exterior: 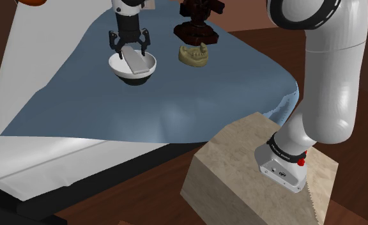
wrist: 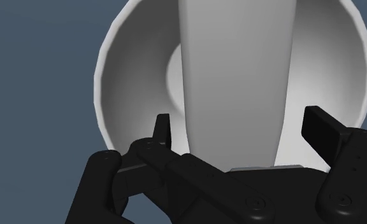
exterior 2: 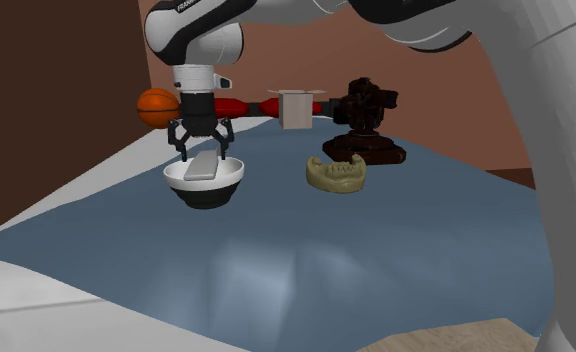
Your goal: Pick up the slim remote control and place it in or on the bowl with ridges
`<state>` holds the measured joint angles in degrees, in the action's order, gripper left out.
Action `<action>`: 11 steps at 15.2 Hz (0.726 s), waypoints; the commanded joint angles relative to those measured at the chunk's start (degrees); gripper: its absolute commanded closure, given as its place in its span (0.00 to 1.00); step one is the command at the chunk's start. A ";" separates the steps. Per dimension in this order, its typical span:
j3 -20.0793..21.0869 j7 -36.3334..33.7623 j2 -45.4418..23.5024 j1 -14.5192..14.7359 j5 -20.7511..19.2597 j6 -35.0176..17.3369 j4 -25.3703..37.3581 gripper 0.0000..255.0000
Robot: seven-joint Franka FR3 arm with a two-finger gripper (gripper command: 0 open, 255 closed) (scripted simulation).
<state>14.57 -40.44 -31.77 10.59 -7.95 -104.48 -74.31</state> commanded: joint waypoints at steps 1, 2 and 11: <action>0.06 0.16 0.11 0.17 0.09 2.84 2.75 0.00; 0.09 0.25 0.05 0.34 0.11 4.79 4.77 0.00; 0.10 0.31 -0.08 0.50 0.11 6.39 6.51 0.00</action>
